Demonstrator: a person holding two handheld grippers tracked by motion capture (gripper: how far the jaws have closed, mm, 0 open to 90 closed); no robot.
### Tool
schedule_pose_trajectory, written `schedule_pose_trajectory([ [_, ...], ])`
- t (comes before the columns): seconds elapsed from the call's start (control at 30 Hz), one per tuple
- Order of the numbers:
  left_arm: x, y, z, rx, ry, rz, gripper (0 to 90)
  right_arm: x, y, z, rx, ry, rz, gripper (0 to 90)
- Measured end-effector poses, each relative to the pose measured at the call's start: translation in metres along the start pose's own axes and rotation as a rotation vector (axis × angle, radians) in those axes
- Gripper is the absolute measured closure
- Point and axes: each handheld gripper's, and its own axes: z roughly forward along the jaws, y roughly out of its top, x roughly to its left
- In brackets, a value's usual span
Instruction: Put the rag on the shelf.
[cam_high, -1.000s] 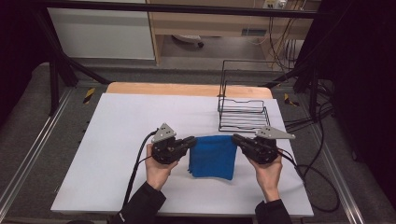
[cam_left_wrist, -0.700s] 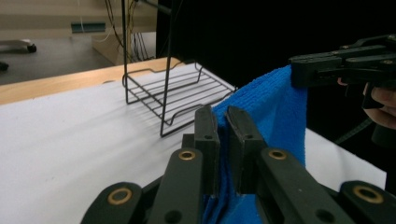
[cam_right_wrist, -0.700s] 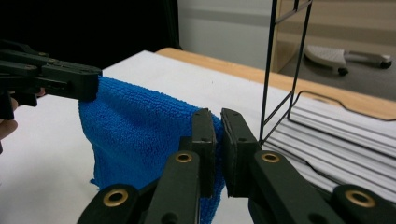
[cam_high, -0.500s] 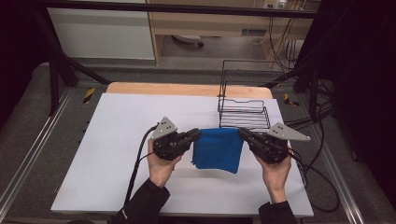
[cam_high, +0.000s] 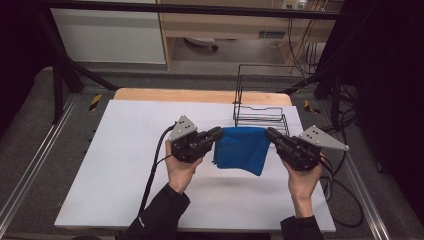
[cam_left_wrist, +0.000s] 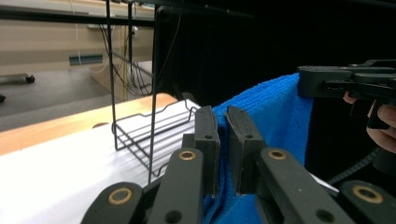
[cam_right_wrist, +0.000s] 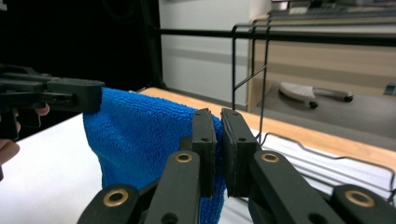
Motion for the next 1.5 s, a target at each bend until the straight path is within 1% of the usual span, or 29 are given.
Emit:
schedule_pose_trajectory([
  [0.13,-0.002,0.007,0.005,-0.019,0.001,0.006,82.5,-0.002,0.007,-0.003,-0.04,-0.025,-0.006,85.3],
  [0.37,-0.006,0.02,0.012,-0.05,-0.005,0.013,82.6,-0.006,0.015,-0.009,-0.083,-0.045,-0.006,85.4],
  [0.6,-0.008,0.034,0.022,-0.078,-0.016,0.01,82.6,-0.012,0.031,-0.013,-0.108,-0.076,-0.025,85.5],
  [0.77,-0.01,0.048,0.028,-0.104,-0.018,0.02,82.6,-0.017,0.045,-0.015,-0.128,-0.094,-0.038,85.5],
  [1.1,-0.013,0.076,0.04,-0.165,-0.036,0.008,82.7,-0.027,0.069,-0.02,-0.176,-0.121,-0.045,85.6],
  [1.23,-0.014,0.086,0.045,-0.177,-0.031,0.027,82.8,-0.032,0.078,-0.02,-0.189,-0.132,-0.044,85.6],
  [1.4,-0.014,0.098,0.053,-0.186,-0.039,0.016,82.8,-0.038,0.091,-0.02,-0.197,-0.148,-0.053,85.5],
  [1.5,-0.014,0.104,0.058,-0.192,-0.04,0.017,82.8,-0.042,0.1,-0.019,-0.201,-0.16,-0.057,85.6],
])
